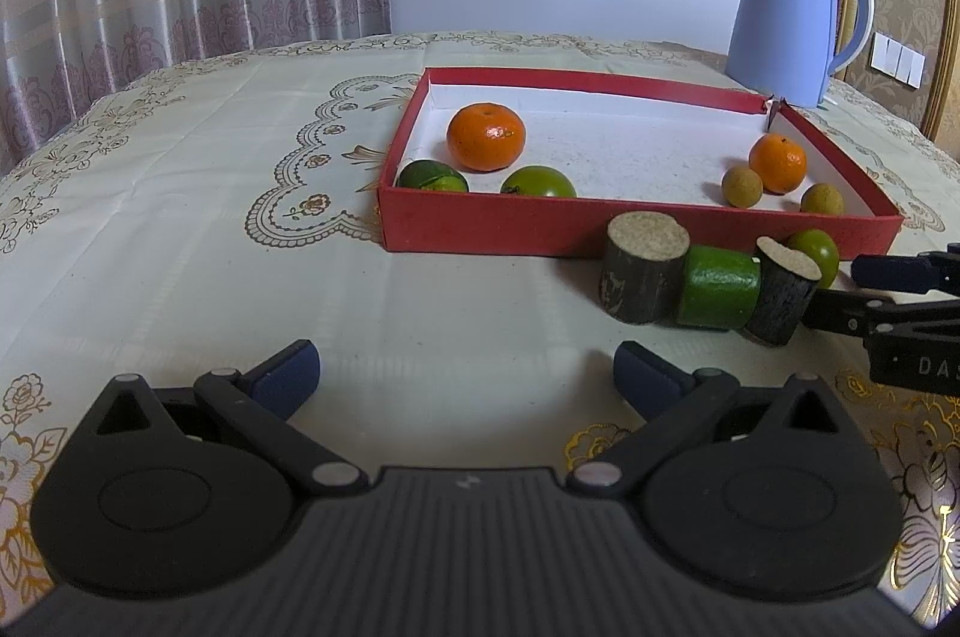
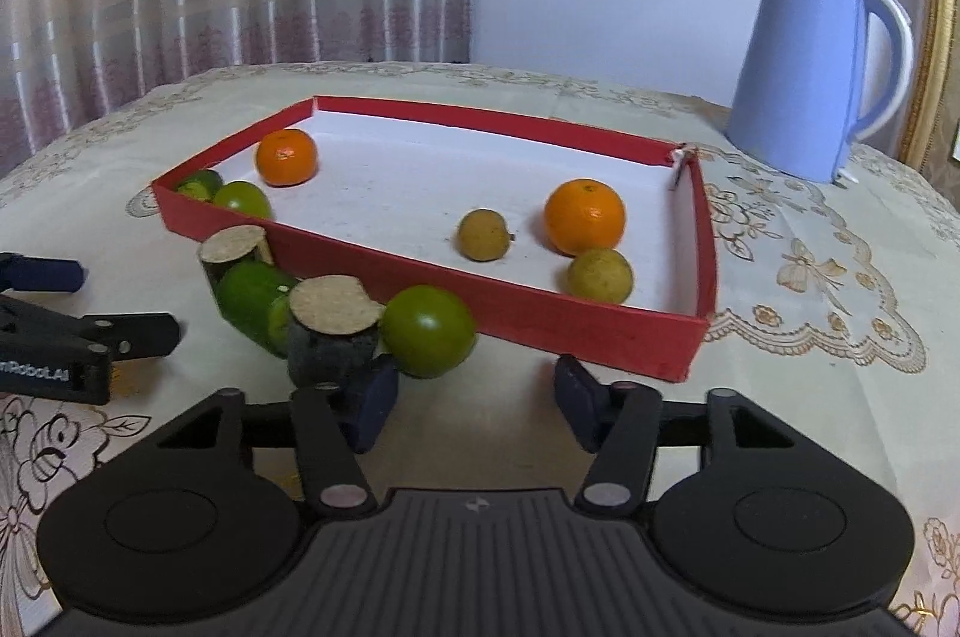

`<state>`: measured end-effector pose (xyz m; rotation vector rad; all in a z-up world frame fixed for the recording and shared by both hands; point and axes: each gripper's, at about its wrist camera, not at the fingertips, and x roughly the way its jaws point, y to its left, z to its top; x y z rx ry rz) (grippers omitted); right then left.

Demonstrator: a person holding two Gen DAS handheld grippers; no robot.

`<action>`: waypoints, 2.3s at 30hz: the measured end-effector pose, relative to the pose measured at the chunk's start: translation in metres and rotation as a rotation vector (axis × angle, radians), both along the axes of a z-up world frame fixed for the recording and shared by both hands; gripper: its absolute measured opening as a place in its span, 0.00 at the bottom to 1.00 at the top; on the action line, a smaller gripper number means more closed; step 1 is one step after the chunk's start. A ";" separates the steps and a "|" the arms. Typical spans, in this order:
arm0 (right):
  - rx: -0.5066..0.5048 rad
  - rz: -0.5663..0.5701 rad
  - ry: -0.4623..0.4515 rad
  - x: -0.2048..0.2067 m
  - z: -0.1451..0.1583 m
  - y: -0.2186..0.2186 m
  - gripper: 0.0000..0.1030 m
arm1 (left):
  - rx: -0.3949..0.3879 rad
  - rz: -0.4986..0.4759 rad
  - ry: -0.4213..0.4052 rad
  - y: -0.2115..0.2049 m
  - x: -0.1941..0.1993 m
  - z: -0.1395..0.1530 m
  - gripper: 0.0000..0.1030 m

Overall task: Organize fruits
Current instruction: 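Close the right tool on the round green lime and lift it, then carry the green lime into the tray and open the right tool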

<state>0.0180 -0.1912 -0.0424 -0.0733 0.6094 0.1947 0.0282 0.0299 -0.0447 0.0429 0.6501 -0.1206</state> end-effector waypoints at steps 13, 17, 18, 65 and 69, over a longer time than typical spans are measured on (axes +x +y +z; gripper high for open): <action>0.028 0.070 0.004 0.009 0.004 -0.001 0.49 | 0.000 0.000 0.000 0.000 0.000 0.000 1.00; -0.018 0.147 -0.026 0.009 0.004 0.005 0.50 | 0.000 0.000 0.000 0.000 0.000 0.000 1.00; -0.021 0.159 -0.021 0.010 0.004 0.006 0.50 | 0.000 0.000 0.000 0.000 0.000 0.000 1.00; -0.049 -0.041 0.017 0.081 0.012 0.006 0.32 | -0.001 0.000 -0.002 0.001 -0.001 -0.001 1.00; -0.048 -0.040 0.022 0.083 0.011 0.006 0.32 | -0.001 0.000 -0.002 0.001 -0.001 -0.001 1.00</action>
